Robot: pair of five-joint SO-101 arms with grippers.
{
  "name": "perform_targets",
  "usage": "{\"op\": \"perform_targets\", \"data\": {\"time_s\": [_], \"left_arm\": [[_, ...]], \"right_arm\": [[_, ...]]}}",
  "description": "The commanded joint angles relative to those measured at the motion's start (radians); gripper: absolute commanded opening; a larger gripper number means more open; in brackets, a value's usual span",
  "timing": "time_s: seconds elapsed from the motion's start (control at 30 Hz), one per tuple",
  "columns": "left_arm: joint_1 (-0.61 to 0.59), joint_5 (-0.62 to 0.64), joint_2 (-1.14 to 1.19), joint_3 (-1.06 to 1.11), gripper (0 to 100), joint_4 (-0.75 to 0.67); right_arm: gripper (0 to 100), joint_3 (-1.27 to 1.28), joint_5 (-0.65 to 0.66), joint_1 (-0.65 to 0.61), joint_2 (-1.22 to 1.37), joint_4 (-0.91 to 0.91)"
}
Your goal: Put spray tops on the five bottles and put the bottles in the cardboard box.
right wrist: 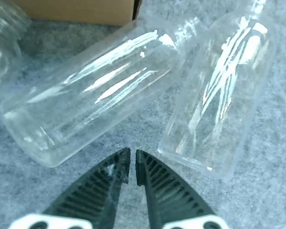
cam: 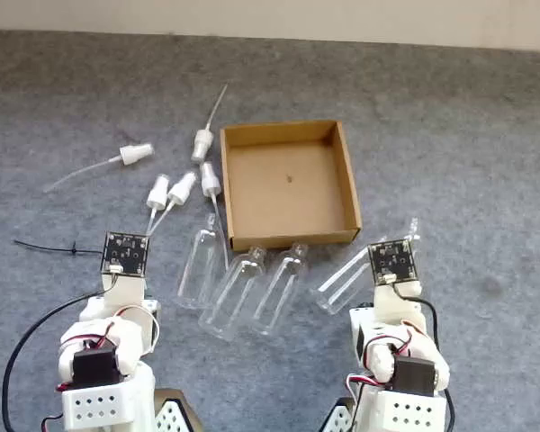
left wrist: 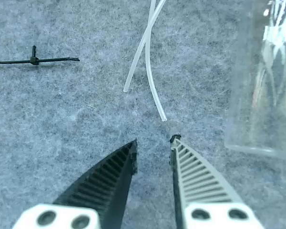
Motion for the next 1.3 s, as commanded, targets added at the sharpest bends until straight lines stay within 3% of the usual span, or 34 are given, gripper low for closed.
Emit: {"op": "perform_targets", "data": {"time_s": [0.0, 1.07, 1.27], "left_arm": [[-0.002, 0.009, -0.012, 0.019, 12, 0.005], [-0.008, 0.008, -0.012, 0.019, 12, 0.011], [-0.008, 0.008, -0.012, 0.019, 12, 0.011]], "right_arm": [[0.5, 0.127, 0.005, 0.007, -0.012, 0.01], [0.6, 0.124, 0.006, 0.007, -0.013, -0.001], [0.6, 0.015, 0.006, 0.005, -0.013, -0.001]]}}
